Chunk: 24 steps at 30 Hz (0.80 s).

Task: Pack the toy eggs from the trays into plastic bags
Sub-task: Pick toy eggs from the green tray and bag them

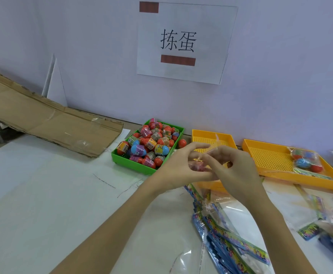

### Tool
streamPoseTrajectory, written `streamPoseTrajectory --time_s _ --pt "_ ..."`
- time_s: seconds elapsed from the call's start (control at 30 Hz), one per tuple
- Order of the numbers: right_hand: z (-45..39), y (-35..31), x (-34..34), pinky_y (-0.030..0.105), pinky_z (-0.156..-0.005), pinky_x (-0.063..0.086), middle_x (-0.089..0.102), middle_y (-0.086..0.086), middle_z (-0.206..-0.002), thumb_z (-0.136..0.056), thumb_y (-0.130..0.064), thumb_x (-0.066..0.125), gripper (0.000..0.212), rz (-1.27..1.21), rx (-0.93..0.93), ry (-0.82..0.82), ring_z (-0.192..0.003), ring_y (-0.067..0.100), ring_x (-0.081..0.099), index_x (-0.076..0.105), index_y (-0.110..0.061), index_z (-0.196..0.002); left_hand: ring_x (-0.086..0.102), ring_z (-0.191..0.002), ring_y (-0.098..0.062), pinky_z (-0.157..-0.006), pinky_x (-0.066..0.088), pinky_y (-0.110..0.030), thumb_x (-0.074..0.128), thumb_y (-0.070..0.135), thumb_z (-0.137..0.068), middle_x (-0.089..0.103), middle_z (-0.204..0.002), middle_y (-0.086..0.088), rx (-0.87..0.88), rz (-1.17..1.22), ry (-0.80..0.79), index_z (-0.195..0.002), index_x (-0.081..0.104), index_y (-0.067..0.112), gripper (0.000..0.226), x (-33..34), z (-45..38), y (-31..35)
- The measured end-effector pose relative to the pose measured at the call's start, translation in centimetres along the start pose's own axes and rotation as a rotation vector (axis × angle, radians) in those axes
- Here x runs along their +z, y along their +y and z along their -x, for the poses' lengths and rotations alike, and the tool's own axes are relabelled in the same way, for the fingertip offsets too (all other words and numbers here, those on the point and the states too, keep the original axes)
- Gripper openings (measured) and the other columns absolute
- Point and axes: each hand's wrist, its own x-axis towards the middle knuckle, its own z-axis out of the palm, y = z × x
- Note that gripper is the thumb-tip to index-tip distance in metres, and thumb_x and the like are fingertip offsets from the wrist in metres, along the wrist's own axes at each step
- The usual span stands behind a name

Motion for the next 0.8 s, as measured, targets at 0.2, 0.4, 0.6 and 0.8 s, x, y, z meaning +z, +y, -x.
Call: streamPoseTrajectory --time_s 0.2,0.4,0.6,0.8 --pt "-0.1 0.3 -0.2 0.008 -0.064 0.049 0.076 -0.013 -0.081 -0.097 -0.026 0.069 0.004 -0.065 0.041 0.065 -0.079 -0.004 0.070 0.068 -0.023 -0.097 0.074 -0.084 -0.005 -0.074 0.061 -0.022 0.080 0.034 -0.091 0.075 -0.097 0.008 0.088 -0.143 0.164 -0.124 0.069 0.018 0.038 1.0 0.0 -0.2" --pt "-0.2 0.3 -0.5 0.007 -0.065 0.046 0.076 -0.010 -0.086 -0.099 -0.023 0.067 0.004 -0.001 -0.007 0.101 -0.079 -0.005 0.068 0.065 -0.019 -0.099 0.066 -0.103 0.008 -0.079 0.054 -0.011 0.090 0.038 -0.079 0.067 -0.111 0.020 0.039 -0.033 0.144 -0.121 0.063 0.048 0.050 0.3 0.2 0.1" --pt "-0.3 0.4 -1.3 0.008 -0.061 0.044 0.075 -0.014 -0.082 -0.101 -0.022 0.065 0.004 -0.043 -0.012 0.142 -0.074 -0.006 0.067 0.067 -0.019 -0.100 0.064 -0.105 0.009 -0.093 0.047 -0.019 0.090 0.040 -0.079 0.070 -0.104 0.031 -0.007 -0.010 0.114 -0.120 0.067 0.048 0.048 -0.1 0.0 0.1" --pt "-0.3 0.5 -1.5 0.010 -0.064 0.044 0.073 -0.021 -0.083 -0.091 -0.037 0.075 0.007 -0.153 0.048 -0.042 -0.076 -0.002 0.061 0.077 -0.031 -0.088 0.077 -0.089 -0.008 -0.075 0.057 -0.014 0.086 0.020 -0.085 0.075 -0.112 0.010 0.015 0.159 0.149 -0.121 0.066 0.037 0.045 0.0 0.0 0.1"
